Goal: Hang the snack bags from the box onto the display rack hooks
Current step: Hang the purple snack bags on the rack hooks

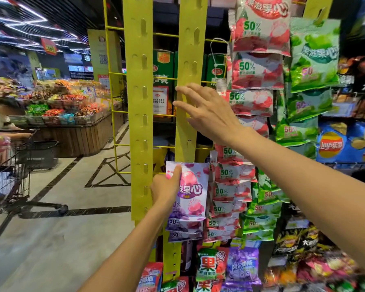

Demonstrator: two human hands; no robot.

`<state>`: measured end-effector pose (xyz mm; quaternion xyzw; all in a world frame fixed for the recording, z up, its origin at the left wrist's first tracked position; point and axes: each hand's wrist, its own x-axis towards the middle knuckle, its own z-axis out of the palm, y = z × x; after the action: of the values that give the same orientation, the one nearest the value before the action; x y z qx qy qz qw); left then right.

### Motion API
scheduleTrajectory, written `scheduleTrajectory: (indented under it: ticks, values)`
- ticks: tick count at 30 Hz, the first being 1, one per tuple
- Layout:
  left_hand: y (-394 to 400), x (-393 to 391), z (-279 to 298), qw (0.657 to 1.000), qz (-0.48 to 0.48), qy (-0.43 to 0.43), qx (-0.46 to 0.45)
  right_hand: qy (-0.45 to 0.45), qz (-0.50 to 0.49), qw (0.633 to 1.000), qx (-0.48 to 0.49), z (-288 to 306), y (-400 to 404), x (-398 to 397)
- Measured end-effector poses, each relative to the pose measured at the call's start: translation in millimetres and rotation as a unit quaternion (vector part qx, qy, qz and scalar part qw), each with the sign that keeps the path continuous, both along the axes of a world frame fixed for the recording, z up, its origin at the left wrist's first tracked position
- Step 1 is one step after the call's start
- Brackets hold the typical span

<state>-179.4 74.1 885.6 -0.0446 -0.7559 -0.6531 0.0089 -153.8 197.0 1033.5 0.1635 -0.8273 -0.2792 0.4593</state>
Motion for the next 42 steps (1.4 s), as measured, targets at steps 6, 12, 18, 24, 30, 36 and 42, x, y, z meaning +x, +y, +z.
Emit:
scheduleTrajectory:
  ticks: [6,12,18,24,30,36,42]
  values:
    - [2.2,2.4,-20.0,0.998,-0.004,0.0,-0.055,0.0,-0.026,1.0,0.008,-4.0,-0.1,-0.5]
    - [-1.2,4.4,-19.2,0.998,0.001,0.053,-0.046,-0.004,-0.031,1.0,0.004,-4.3,-0.6,-0.5]
    - [2.8,-0.2,4.6,0.994,0.025,0.096,-0.039,-0.001,-0.021,1.0,-0.004,-4.9,-1.4,-1.6]
    - [0.2,3.6,-12.7,0.996,0.031,0.058,-0.066,0.005,-0.02,1.0,-0.007,-6.9,-0.9,-2.7]
    - [0.5,4.6,-2.7,0.994,0.025,0.104,-0.033,0.013,-0.01,1.0,-0.004,-7.1,-0.3,-4.7]
    - [8.2,-5.1,7.8,0.991,0.058,0.113,-0.029,0.013,-0.006,1.0,-0.003,-7.8,-0.1,-5.6]
    - [5.2,-1.7,-18.9,0.996,0.047,0.059,-0.052,0.015,-0.005,1.0,-0.009,-9.2,0.1,-5.8]
